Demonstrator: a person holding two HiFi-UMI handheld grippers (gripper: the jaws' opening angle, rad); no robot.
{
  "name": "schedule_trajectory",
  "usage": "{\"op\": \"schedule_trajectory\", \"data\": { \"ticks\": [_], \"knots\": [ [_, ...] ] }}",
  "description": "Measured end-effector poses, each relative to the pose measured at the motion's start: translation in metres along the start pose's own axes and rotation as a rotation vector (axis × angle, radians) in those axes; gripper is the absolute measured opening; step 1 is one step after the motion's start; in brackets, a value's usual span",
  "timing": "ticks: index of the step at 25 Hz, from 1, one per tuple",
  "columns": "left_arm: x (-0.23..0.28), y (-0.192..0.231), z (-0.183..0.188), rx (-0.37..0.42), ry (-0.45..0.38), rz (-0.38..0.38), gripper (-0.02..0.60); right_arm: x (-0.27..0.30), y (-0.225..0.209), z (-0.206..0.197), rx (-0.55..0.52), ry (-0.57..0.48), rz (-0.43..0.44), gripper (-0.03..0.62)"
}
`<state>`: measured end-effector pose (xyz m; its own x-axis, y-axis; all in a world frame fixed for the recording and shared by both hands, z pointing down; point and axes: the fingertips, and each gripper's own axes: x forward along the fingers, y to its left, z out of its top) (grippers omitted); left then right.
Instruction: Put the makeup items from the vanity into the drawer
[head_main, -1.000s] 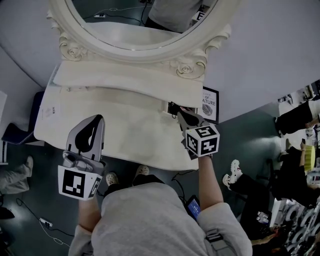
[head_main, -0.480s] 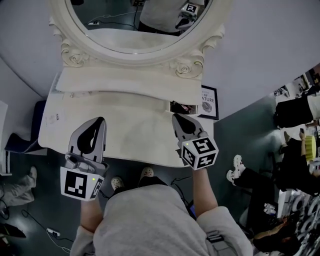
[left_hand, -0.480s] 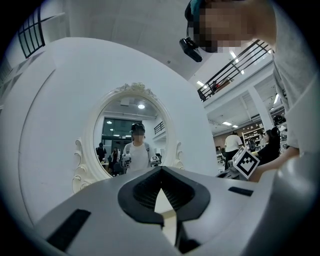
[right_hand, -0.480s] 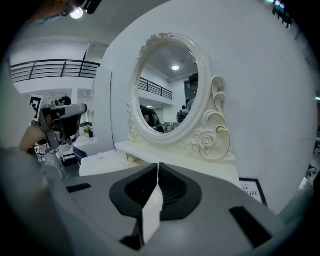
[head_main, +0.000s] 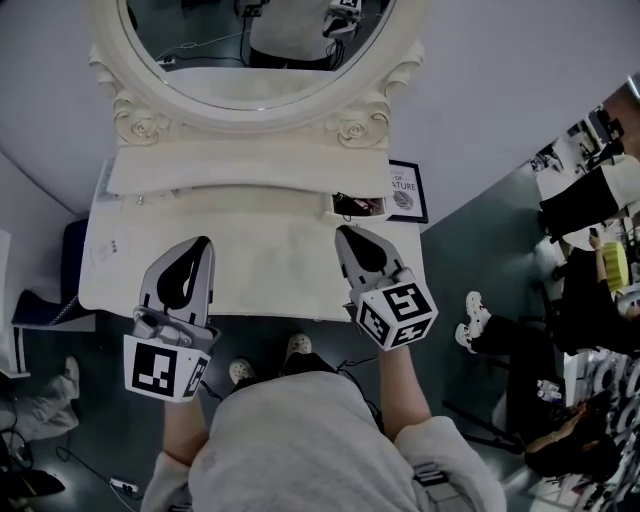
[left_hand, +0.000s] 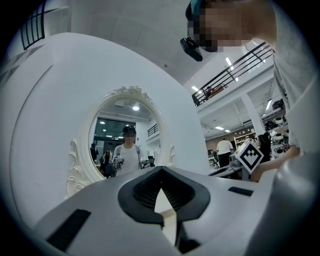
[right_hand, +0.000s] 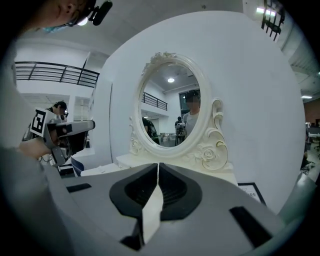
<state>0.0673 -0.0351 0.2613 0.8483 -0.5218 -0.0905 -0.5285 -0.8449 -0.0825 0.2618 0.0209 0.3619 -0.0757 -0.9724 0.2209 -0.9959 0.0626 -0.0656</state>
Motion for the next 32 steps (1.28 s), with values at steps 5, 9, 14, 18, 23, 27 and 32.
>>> {"op": "schedule_trajectory", "data": {
  "ticks": [5, 9, 14, 18, 23, 27, 32],
  "knots": [
    [-0.007, -0.002, 0.005, -0.005, -0.018, -0.04, 0.014, -0.017, 0.018, 0.017, -0.002, -0.057, -0.022, 0.025],
    [-0.012, -0.004, 0.006, -0.014, -0.025, -0.066, 0.013, -0.027, 0.031, 0.025, -0.003, -0.091, -0.04, 0.026],
    [-0.019, -0.002, 0.006, -0.021, -0.027, -0.098, 0.014, -0.039, 0.05, 0.033, -0.02, -0.136, -0.075, 0.026],
    [-0.025, 0.0, 0.008, -0.027, -0.034, -0.116, 0.012, -0.046, 0.064, 0.037, -0.041, -0.151, -0.087, 0.025],
    [-0.034, 0.004, 0.012, -0.027, -0.048, -0.131, 0.014, -0.053, 0.077, 0.046, -0.047, -0.183, -0.1, 0.026],
    [-0.042, 0.009, 0.014, -0.024, -0.054, -0.135, 0.014, -0.058, 0.086, 0.052, -0.056, -0.203, -0.116, 0.026],
    [-0.049, 0.016, 0.016, -0.029, -0.056, -0.14, 0.014, -0.063, 0.094, 0.057, -0.067, -0.221, -0.141, 0.025]
  ]
}}
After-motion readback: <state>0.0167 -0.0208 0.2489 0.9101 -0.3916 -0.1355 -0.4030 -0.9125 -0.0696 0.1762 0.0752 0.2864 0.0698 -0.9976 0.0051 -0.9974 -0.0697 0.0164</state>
